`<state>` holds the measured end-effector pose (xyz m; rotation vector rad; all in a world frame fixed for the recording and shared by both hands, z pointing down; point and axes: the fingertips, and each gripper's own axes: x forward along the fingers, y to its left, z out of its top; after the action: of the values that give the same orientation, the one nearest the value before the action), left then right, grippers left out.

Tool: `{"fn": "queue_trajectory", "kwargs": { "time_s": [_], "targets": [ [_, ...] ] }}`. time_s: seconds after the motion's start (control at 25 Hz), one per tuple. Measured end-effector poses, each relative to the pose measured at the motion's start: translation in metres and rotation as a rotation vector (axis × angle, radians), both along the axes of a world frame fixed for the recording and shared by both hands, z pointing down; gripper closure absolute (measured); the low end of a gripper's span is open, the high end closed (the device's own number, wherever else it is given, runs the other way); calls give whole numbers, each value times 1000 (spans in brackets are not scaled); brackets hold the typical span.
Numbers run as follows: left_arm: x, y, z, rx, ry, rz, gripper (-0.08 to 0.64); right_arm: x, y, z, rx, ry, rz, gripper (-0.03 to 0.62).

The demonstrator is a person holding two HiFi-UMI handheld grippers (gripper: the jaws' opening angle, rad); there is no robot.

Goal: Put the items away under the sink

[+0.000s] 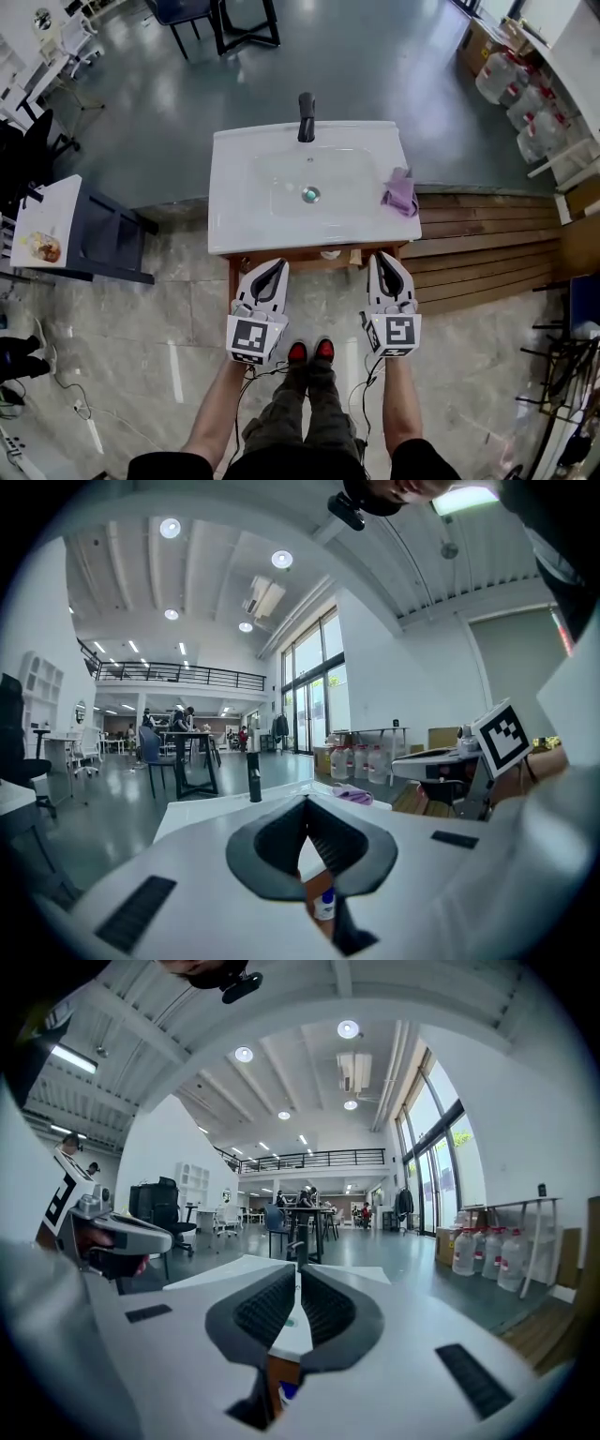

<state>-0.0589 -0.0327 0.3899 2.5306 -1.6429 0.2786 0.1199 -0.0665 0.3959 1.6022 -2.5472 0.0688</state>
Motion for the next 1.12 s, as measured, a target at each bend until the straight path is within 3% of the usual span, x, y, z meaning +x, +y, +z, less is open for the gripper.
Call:
{"fn": "queue_trajectory", "kwargs": {
  "time_s": [0.52,1.12],
  "targets": [
    [-3,46,-40,-13,-45,1,554,23,62,-30,-34,7,33,549],
    [28,35,-48,5,-18,85,552,43,61,-55,1,12,102,549]
  ]
}}
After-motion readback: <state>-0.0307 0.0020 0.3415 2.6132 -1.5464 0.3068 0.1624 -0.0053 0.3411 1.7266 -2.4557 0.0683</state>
